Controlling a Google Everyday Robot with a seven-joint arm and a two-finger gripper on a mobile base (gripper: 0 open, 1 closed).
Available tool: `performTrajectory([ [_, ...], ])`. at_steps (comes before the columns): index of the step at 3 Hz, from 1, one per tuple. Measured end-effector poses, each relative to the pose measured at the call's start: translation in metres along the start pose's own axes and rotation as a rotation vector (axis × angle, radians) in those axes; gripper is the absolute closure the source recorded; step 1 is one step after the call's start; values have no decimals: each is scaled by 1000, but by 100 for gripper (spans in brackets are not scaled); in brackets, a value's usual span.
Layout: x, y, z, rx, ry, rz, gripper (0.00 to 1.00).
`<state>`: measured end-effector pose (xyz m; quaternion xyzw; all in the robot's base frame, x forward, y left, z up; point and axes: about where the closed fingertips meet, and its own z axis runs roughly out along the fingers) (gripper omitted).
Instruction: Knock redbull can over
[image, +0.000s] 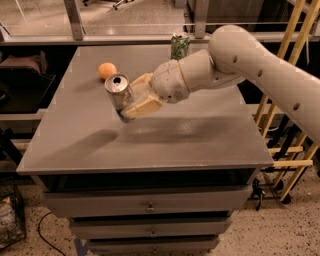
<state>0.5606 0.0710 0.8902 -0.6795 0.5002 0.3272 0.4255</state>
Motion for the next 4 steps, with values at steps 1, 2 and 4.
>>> performTrajectory([
  [1,-9,-23,-23,6,183,-79,100],
  [2,-1,-34,-25,-67,425,-135,100],
  [4,42,-23,-3,-310,866,-231,100],
])
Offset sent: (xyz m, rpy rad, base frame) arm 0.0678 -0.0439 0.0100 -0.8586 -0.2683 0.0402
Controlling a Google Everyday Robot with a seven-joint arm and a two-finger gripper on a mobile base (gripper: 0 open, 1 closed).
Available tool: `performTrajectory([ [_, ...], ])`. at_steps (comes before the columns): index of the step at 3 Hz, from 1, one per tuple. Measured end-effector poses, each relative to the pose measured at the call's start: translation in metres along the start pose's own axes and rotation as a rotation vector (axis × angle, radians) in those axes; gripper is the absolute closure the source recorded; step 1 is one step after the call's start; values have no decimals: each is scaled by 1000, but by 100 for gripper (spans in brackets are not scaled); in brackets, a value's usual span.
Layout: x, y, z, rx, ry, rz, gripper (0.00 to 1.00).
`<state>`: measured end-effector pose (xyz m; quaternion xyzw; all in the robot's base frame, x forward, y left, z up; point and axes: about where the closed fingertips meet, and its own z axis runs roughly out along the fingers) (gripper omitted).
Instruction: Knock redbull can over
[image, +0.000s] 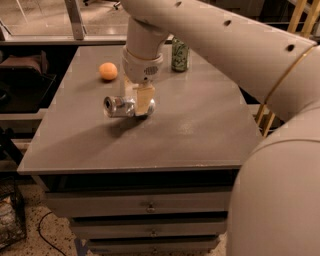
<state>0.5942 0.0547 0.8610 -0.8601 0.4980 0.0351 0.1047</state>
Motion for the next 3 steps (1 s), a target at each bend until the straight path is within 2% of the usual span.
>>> performTrajectory([
  [1,13,5,23,-75,177,-45,100],
  [3,12,2,20,-68,175,-46,57],
])
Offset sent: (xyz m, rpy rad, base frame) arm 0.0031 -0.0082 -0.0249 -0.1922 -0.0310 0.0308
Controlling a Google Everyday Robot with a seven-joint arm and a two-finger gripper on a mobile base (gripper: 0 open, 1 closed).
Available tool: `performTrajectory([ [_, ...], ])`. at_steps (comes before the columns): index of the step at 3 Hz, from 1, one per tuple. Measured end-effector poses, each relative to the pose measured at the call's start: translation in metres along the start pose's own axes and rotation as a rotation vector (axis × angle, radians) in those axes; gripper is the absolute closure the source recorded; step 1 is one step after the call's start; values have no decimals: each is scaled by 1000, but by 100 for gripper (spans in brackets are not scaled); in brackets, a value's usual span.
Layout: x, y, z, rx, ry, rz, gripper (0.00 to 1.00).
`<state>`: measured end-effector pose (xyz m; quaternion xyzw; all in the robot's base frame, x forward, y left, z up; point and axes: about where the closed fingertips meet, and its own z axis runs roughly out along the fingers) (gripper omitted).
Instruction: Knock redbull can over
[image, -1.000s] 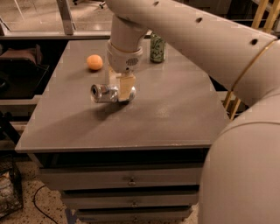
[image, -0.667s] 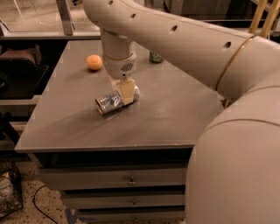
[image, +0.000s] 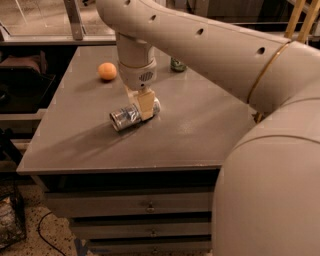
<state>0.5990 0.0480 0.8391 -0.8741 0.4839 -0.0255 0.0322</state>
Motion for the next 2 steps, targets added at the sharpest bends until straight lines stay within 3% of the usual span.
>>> performTrajectory([
  [2,0,-1,0,2,-1,0,10],
])
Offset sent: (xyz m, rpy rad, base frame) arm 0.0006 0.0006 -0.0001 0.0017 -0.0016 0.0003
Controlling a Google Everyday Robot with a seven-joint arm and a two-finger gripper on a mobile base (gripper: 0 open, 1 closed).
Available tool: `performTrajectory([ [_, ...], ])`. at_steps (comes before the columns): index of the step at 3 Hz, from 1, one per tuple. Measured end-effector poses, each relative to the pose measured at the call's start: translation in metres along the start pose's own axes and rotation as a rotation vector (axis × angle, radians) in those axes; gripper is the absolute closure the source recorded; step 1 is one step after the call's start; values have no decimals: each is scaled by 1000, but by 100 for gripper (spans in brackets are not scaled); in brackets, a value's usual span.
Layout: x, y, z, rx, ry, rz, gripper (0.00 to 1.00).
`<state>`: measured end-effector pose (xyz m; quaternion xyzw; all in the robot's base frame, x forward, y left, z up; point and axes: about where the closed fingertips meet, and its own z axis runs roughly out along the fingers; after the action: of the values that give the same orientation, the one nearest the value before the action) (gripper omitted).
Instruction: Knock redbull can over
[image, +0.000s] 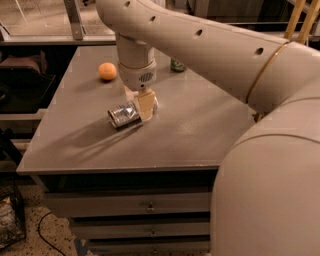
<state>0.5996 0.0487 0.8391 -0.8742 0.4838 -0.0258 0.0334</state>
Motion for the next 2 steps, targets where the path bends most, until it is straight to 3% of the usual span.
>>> performTrajectory([
  [1,0,-1,1,4,-1,0,0],
  [2,0,-1,1,4,-1,0,0],
])
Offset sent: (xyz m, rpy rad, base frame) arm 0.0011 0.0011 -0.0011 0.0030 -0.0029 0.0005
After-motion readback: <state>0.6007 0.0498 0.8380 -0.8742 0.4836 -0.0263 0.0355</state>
